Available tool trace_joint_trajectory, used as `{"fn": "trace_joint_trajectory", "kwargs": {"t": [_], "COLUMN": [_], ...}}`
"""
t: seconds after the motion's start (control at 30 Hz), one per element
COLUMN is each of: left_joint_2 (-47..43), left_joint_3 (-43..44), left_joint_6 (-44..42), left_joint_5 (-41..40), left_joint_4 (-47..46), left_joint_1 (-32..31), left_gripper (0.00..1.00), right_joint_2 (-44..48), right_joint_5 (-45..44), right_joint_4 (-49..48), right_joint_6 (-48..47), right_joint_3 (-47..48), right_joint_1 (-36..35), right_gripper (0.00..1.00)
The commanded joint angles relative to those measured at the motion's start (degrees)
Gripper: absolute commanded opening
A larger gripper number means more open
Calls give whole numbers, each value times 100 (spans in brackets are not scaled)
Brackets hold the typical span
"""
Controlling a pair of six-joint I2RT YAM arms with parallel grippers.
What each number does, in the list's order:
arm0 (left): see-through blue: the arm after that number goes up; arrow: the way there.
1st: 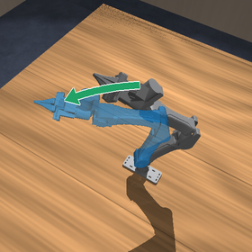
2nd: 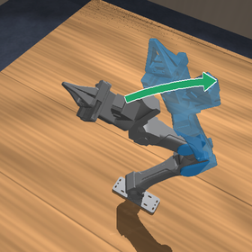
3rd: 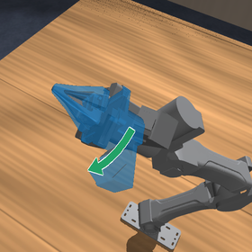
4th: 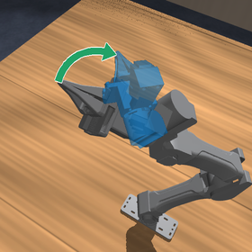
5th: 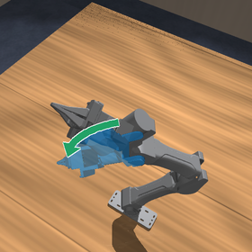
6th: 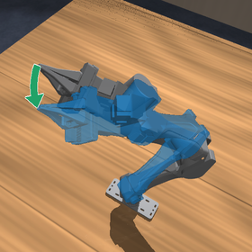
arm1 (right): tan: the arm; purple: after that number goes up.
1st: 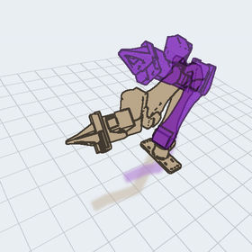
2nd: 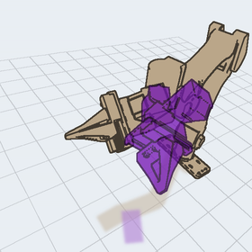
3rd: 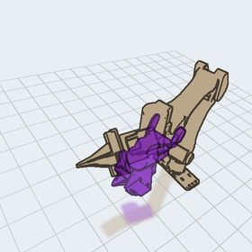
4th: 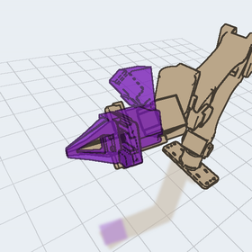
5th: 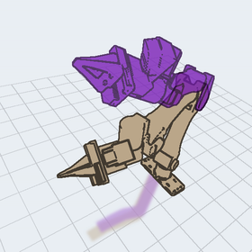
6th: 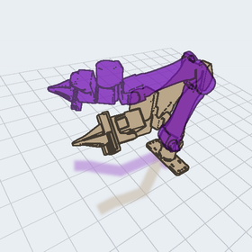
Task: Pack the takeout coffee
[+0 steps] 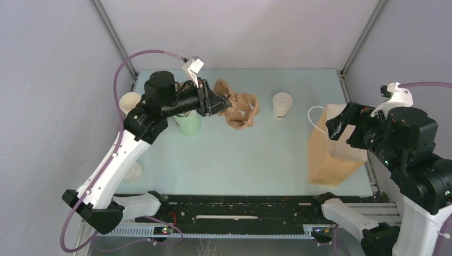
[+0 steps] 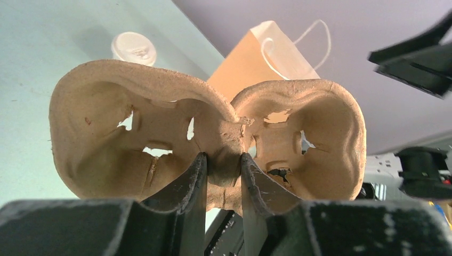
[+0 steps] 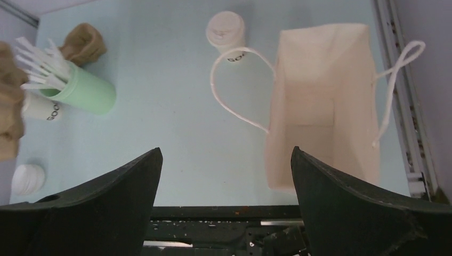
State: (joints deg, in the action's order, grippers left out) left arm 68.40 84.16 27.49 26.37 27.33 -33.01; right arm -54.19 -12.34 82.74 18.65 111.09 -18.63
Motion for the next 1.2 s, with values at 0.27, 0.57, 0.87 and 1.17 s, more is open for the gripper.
{"fn": "trace_joint_trajectory", "kwargs": {"t": [0.27, 0.57, 0.87, 1.17], "left_joint_2": [-1099, -1545, -1272, -951], "left_joint_3": [-984, -1145, -738, -475], "left_joint_6": [-173, -703, -1147, -872], "left_joint_5": [993, -191, -1844, -2454], "left_joint_4": [-524, 366, 1181, 1477], "left_joint_1": [-82, -277, -350, -355], "left_gripper": [5, 9, 7, 6], "right_joint_2": [-877, -838, -1045, -2338], "right_joint_5": [-275, 3095, 3255, 1507], "right_joint_4": [302, -813, -3647, -3081], "right_joint_6": [399, 539, 3383, 3496], "right_joint_3": [258, -269, -2007, -1133], "right_joint_1": [550, 1029, -1459, -2686], "right_gripper": [100, 100, 96, 84]}}
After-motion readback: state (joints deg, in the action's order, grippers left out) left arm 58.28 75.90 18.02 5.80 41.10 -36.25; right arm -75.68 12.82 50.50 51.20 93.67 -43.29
